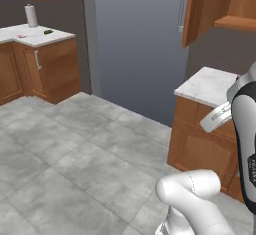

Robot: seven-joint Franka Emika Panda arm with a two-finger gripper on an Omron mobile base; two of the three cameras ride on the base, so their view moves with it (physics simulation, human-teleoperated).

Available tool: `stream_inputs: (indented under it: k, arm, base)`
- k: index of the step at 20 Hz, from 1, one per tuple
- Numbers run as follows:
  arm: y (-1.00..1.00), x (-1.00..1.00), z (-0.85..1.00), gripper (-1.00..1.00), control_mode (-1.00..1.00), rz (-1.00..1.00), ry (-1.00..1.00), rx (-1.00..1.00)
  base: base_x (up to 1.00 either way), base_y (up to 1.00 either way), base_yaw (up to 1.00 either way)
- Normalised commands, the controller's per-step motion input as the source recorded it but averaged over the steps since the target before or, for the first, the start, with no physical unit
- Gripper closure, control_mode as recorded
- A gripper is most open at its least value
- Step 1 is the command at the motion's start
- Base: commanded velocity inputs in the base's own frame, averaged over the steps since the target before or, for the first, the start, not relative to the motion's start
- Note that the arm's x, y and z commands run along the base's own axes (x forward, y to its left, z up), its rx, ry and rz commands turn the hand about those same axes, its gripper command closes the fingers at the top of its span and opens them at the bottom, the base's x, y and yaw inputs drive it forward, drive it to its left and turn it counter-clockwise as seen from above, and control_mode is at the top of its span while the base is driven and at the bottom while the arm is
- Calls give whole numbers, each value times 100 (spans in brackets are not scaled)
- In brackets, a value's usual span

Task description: Pick the bar and bar from the counter and place them in the cabinets closest to them.

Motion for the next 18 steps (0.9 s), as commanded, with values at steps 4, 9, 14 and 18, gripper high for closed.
stream_inputs:
  k: [4,9,14,18]
  arm:
    - [0,0,0,-100,100,0,0,0]
    - [0,0,0,-100,100,0,0,0]
    - [0,0,0,-100,100,0,0,0]
    - [0,0,0,-100,100,0,0,0]
  base:
    - [-5,0,29]
    - [-8,0,31]
    - [-6,0,35]
    - [-7,0,33]
